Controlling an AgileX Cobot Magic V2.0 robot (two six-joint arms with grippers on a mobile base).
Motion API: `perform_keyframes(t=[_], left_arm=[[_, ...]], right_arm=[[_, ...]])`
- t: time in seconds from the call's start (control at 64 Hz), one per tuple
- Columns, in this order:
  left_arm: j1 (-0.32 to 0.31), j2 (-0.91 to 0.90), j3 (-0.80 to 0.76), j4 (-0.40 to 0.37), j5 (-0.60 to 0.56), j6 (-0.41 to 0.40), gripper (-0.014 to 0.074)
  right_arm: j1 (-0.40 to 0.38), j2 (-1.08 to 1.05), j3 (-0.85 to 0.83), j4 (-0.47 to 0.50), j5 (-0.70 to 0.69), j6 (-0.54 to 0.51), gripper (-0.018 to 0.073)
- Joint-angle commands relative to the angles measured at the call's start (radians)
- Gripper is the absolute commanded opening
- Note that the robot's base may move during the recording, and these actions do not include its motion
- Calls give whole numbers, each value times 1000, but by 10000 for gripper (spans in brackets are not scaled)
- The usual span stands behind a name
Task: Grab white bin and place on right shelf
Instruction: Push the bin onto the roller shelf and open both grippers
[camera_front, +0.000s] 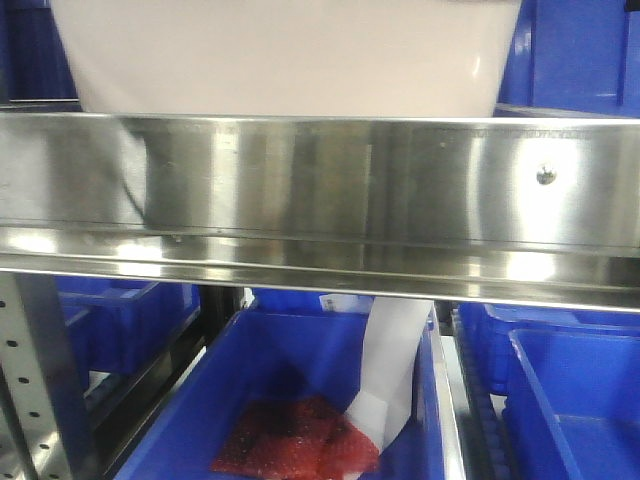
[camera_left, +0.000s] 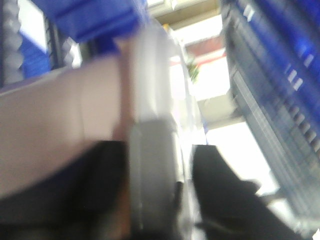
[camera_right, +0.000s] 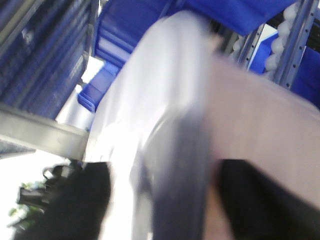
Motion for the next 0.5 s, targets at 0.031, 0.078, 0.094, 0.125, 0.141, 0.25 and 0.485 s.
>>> perform_keyframes(t=[0.031, 0.078, 0.094, 0.125, 0.141, 0.25, 0.485], left_arm=[[-27, -42, -78, -9, 197, 3, 521], [-27, -42, -105, 17, 203, 3, 533], [-27, -42, -112, 29, 206, 3, 533], [-27, -44, -127, 50, 209, 3, 533], [-27, -44, -136, 61, 209, 3, 533], [-27, -44, -203, 179, 209, -4, 533], [-29, -50, -335, 503, 203, -102, 533]], right_arm=[[20, -32, -54, 59, 133, -46, 629], [20, -32, -73, 16, 120, -47, 629], [20, -32, -79, 1, 115, -47, 629], [20, -32, -93, -33, 105, -47, 629], [20, -32, -100, -51, 100, -47, 629], [20, -32, -160, -207, 54, -46, 629], [19, -32, -251, -502, -50, -5, 629]])
